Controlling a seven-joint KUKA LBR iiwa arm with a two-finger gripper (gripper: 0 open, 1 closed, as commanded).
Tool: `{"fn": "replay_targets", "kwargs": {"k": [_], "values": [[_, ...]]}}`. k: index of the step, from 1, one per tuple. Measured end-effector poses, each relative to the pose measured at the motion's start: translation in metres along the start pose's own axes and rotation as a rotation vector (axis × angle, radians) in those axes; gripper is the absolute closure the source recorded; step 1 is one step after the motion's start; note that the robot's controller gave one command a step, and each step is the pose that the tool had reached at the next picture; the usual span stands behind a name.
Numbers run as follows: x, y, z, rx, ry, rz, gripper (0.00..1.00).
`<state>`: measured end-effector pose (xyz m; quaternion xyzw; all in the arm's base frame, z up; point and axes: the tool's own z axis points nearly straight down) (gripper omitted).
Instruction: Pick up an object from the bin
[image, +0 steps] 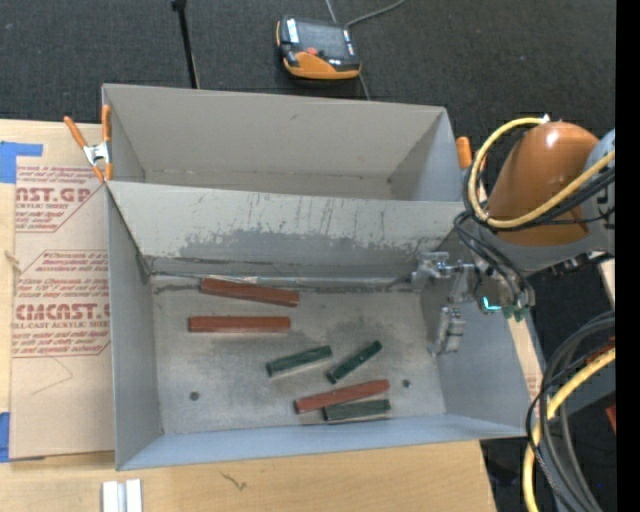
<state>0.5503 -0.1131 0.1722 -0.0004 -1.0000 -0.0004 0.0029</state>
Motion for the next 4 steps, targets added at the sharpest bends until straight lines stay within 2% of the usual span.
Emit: {"fn": "replay_targets", "kwargs": {"k": [1,2,3,4], "values": [[-0.002,0.0,-0.004,0.001,-0.007,-0.001,0.0],[-0.02,0.02,0.044,0.003,-0.013,-0.043,0.0],[-0.036,0.017,0.066,-0.001,-0.003,-0.179,0.0],[-0.039,0.012,0.077,0.002,-0.008,-0.267,0.0]]}}
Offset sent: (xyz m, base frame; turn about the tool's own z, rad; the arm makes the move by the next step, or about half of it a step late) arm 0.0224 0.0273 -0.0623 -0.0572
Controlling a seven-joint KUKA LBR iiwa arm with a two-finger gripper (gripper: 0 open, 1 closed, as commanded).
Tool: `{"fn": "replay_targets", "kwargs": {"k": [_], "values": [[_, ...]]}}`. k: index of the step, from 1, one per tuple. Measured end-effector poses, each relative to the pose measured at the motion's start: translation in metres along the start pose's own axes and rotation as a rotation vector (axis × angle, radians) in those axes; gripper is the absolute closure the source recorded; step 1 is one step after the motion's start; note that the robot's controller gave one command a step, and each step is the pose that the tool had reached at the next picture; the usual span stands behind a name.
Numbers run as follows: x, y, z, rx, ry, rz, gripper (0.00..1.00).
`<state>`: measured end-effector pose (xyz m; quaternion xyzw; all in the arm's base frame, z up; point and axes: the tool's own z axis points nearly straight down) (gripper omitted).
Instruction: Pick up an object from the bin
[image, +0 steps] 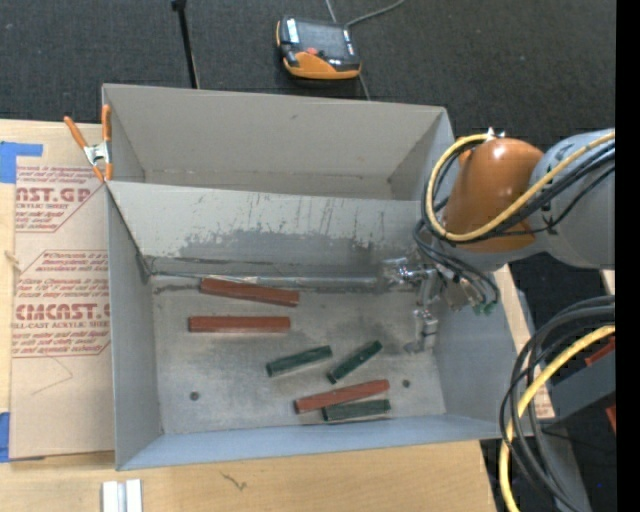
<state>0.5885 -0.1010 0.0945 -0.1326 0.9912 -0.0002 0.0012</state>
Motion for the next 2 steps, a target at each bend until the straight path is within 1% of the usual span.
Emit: {"fn": "replay_targets", "kwargs": {"k": [1,2], "values": [[0.01,-0.042,0.0,-0.001,-0.001,-0.211,0.0],[0.008,-0.012,-0.008,0.0,0.001,-0.283,0.0]]}}
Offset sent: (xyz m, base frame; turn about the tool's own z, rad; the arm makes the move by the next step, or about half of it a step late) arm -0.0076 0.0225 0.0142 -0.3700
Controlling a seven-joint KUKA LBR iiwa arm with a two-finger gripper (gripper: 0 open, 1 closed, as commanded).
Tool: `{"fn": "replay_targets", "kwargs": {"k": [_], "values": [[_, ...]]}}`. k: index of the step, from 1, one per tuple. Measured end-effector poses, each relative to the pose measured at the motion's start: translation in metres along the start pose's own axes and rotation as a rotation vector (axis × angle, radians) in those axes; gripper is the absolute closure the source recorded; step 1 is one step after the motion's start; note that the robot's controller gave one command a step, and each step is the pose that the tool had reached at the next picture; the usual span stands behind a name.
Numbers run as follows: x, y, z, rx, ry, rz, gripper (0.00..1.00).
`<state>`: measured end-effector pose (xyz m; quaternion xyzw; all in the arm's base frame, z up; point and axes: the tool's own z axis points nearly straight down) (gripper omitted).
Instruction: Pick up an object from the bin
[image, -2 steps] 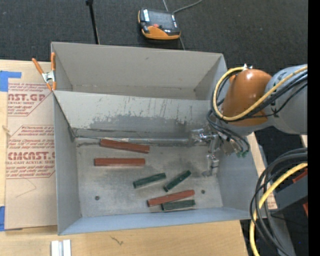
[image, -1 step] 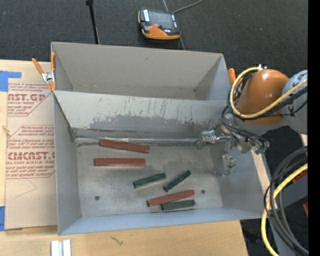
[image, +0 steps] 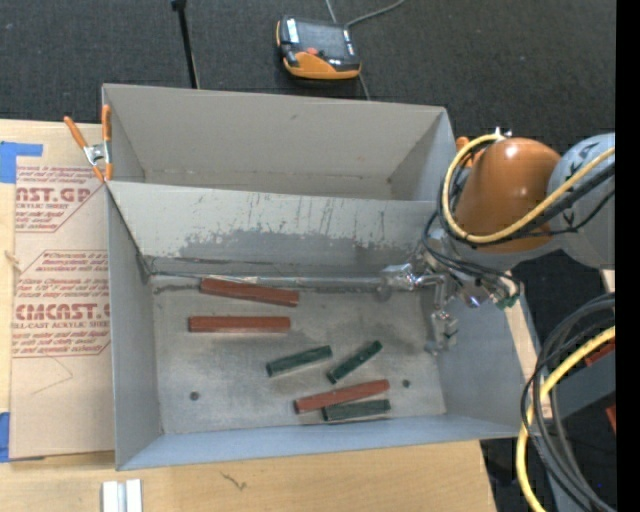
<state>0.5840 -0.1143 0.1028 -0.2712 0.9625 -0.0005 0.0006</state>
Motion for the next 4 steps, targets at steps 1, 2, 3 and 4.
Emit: {"fn": "replay_targets", "kwargs": {"k": [1,2,3,4], "values": [[-0.006,0.025,0.0,-0.002,-0.002,-0.253,0.0],[0.001,0.015,0.013,-0.001,-0.001,-0.316,0.0],[-0.003,0.006,0.0,-0.002,-0.001,-0.491,0.0],[-0.01,0.015,0.017,-0.001,-0.004,-0.421,0.0]]}}
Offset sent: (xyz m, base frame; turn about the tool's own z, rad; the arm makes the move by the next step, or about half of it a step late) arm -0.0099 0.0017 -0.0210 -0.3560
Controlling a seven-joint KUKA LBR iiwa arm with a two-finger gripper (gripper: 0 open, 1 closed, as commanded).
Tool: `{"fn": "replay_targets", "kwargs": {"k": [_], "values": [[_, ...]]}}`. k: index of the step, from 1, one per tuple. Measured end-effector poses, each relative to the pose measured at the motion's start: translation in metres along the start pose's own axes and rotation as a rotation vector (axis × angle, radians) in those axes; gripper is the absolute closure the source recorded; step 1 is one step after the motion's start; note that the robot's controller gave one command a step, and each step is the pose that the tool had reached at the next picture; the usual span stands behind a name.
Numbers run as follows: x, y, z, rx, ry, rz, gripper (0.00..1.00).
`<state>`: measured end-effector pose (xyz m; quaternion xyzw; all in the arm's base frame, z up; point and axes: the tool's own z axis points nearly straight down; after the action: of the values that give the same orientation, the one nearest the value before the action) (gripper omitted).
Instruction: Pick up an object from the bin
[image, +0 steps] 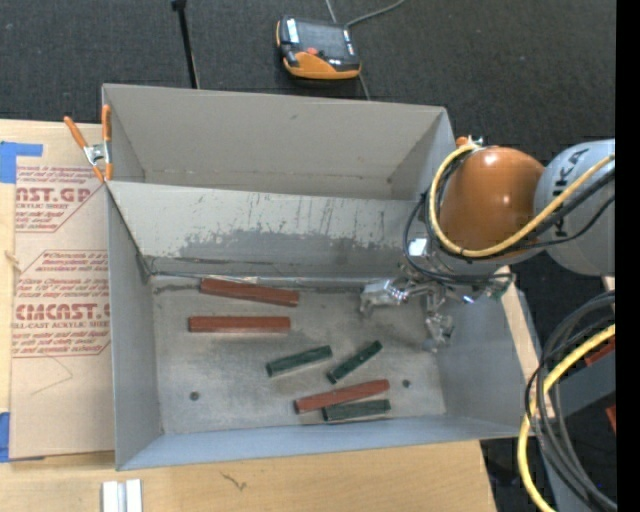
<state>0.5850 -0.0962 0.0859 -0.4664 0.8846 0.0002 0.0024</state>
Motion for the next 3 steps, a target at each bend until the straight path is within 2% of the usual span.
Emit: {"fn": "replay_targets", "kwargs": {"k": [1,2,3], "values": [[-0.007,0.023,0.009,-0.003,0.002,0.008,0.0],[-0.021,0.057,0.016,0.0,0.0,0.008,1.0],[-0.021,0.057,0.016,0.0,0.0,0.009,1.0]]}}
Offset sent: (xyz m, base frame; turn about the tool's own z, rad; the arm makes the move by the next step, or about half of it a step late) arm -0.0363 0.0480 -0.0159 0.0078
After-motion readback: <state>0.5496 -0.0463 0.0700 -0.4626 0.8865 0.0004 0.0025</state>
